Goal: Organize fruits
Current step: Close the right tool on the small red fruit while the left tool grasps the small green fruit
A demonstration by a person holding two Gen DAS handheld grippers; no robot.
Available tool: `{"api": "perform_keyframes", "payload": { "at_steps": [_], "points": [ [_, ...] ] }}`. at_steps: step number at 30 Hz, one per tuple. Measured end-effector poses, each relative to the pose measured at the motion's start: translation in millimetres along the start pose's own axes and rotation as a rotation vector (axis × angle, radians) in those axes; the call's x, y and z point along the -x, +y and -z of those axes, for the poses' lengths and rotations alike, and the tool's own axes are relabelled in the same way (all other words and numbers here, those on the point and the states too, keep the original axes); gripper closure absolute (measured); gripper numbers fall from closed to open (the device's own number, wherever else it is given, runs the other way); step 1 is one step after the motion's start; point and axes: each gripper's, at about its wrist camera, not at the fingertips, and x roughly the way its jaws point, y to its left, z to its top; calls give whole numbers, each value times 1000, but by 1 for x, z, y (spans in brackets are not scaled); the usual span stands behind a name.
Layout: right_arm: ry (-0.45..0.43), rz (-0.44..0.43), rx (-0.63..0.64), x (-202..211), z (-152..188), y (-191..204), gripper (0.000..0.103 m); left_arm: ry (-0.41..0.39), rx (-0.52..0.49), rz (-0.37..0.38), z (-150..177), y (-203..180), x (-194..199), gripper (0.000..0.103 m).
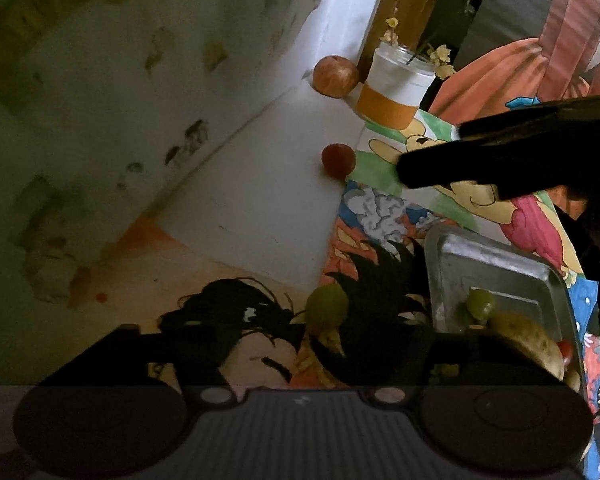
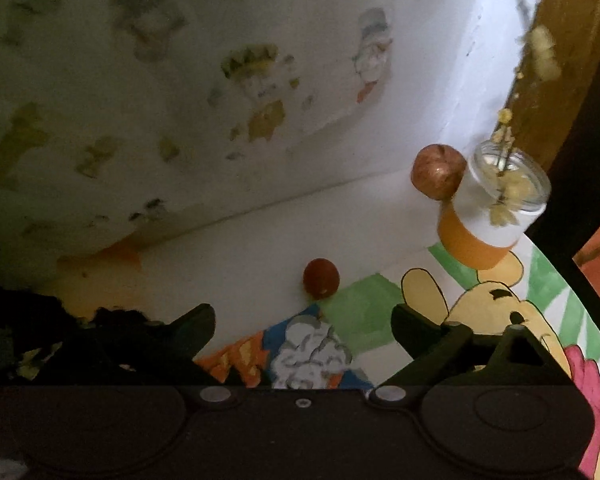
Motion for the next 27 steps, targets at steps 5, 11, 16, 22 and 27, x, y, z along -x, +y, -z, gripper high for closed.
{"api": "perform_keyframes", "payload": {
  "at_steps": [5, 11, 16, 22, 27],
  "points": [
    [25, 26, 17, -30, -6, 1, 24, -13, -8, -17, -1, -4, -2, 50],
    [34, 38, 16, -50, -12, 0, 38, -6, -18, -14, -2, -10, -3, 65],
    [48, 44, 3, -64, -14, -4, 46, 0, -27, -13, -3, -16, -4, 74],
    [56, 34, -9, -74, -14, -6, 56, 2, -1, -14, -3, -16, -6, 78],
    [58, 33, -12, -77, -14, -5, 67, 5, 32, -8, -4, -14, -7, 78]
  ]
}}
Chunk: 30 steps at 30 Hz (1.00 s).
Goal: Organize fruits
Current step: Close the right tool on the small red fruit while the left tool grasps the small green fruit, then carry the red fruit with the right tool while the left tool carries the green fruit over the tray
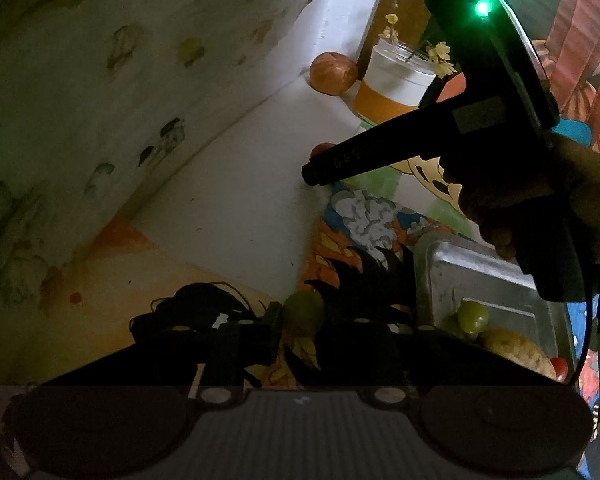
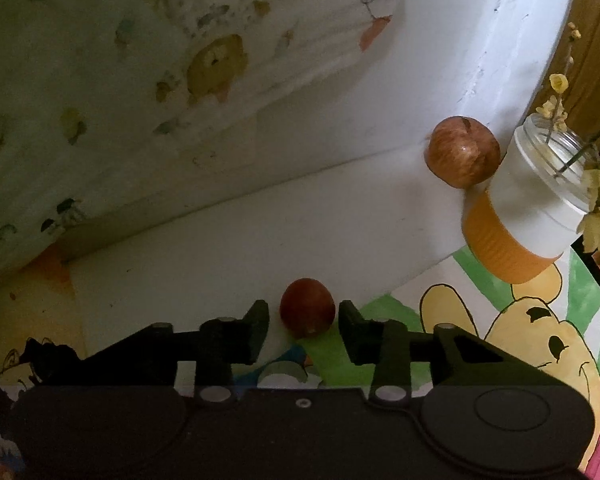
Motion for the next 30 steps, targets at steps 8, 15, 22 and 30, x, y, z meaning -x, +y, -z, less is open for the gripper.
{"api": "perform_keyframes", "payload": {
  "at_steps": [8, 15, 22, 30],
  "points": [
    [-2, -12, 2, 3, 4, 2, 72, 3, 39, 0, -2, 3, 2, 79],
    [-5, -42, -25, 16, 13, 1, 72, 2, 58, -2, -2, 4, 4, 79],
    [-17, -51, -26, 35, 29, 4, 72, -2, 77, -5, -1, 5, 6, 79],
    [-52, -35, -48, 72, 49, -1, 72, -20, 99, -4, -3, 6, 13, 79]
  ]
}}
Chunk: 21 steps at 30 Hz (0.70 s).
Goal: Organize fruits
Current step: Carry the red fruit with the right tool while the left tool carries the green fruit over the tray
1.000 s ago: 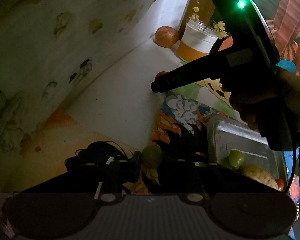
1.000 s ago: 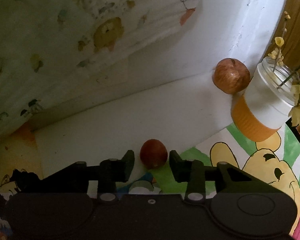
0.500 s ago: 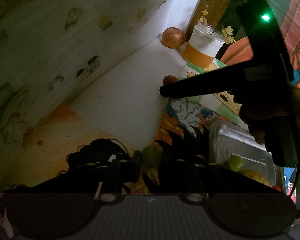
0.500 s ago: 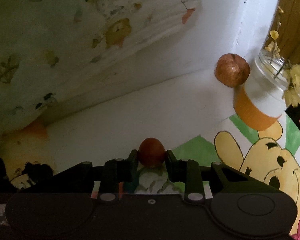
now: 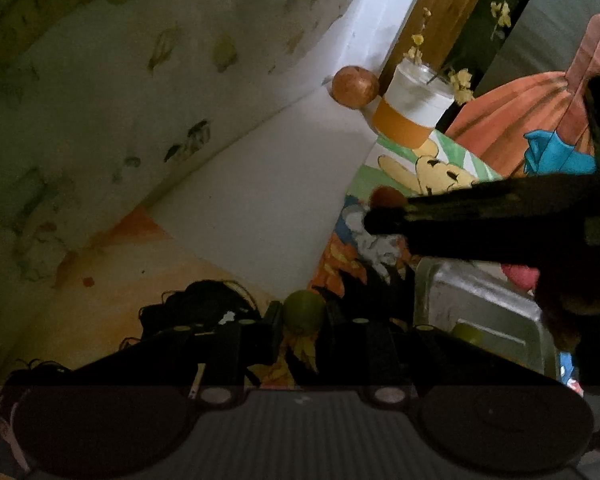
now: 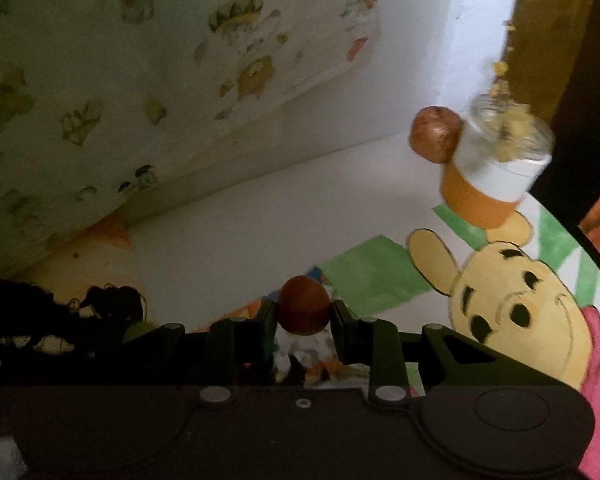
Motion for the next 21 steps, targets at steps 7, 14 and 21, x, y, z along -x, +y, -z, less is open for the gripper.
{"api": "perform_keyframes", "payload": {
  "at_steps": [7, 14, 21],
  "points": [
    [-44, 55, -70, 42, 24, -15, 72, -36, -26, 23, -8, -15, 7, 79],
    [-77, 117, -139, 82, 56, -30, 72, -52, -86, 66, -8, -43, 11, 79],
    [-103, 158, -190, 114, 85, -30, 72, -46, -142, 104, 0, -72, 15, 79]
  ]
}}
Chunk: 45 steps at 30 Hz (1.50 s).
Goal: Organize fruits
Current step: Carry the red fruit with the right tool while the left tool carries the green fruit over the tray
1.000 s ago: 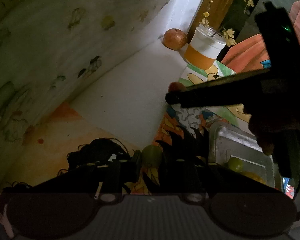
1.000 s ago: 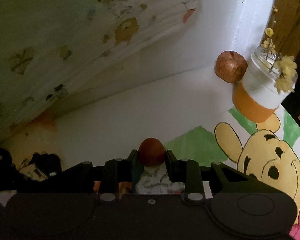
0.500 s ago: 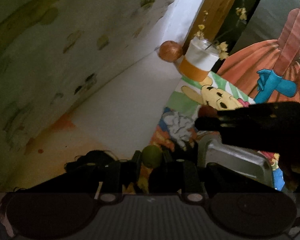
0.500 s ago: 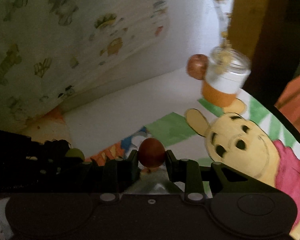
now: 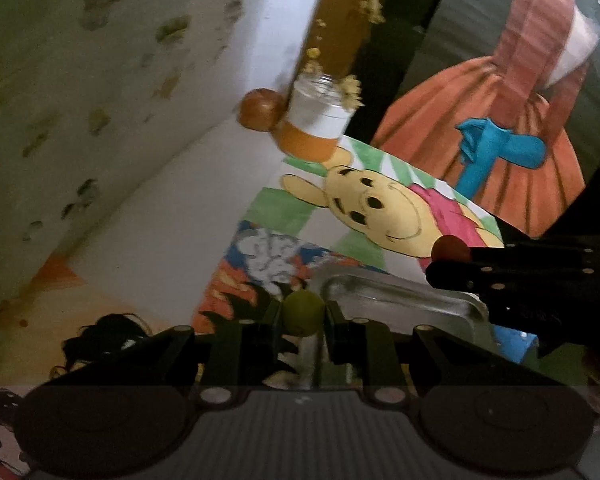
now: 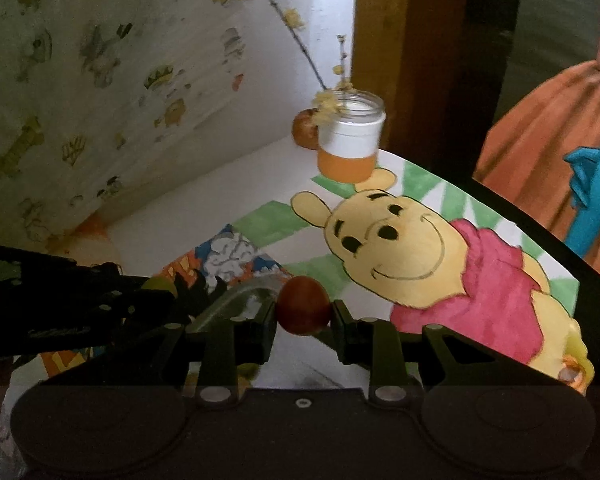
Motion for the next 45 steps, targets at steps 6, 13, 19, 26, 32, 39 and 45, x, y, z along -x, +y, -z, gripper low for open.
{"api": "perform_keyframes", "payload": {
  "at_steps": [6, 13, 19, 26, 32, 39, 45],
  "points": [
    [-14, 16, -34, 18, 16, -2, 72, 2, -40, 23, 6, -19, 4, 79],
    [-21, 25, -54, 32, 33, 1, 72, 4, -66, 37, 12, -31, 9, 79],
    [-13, 49, -68, 34, 48, 2, 72, 12, -76, 33, 18, -35, 11, 79],
    [-15, 79, -132, 31, 65, 0, 72, 24, -108, 33, 17, -40, 7, 79],
    [-24, 108, -195, 32, 77, -4, 72, 39, -152, 52, 11, -49, -2, 79],
    [-31, 135, -247, 24, 86, -10, 72, 62, -217, 67, 1, -63, -21, 79],
    [-25, 139, -279, 14, 89, -15, 72, 112, -285, 52, -3, -76, -46, 79]
  ]
}}
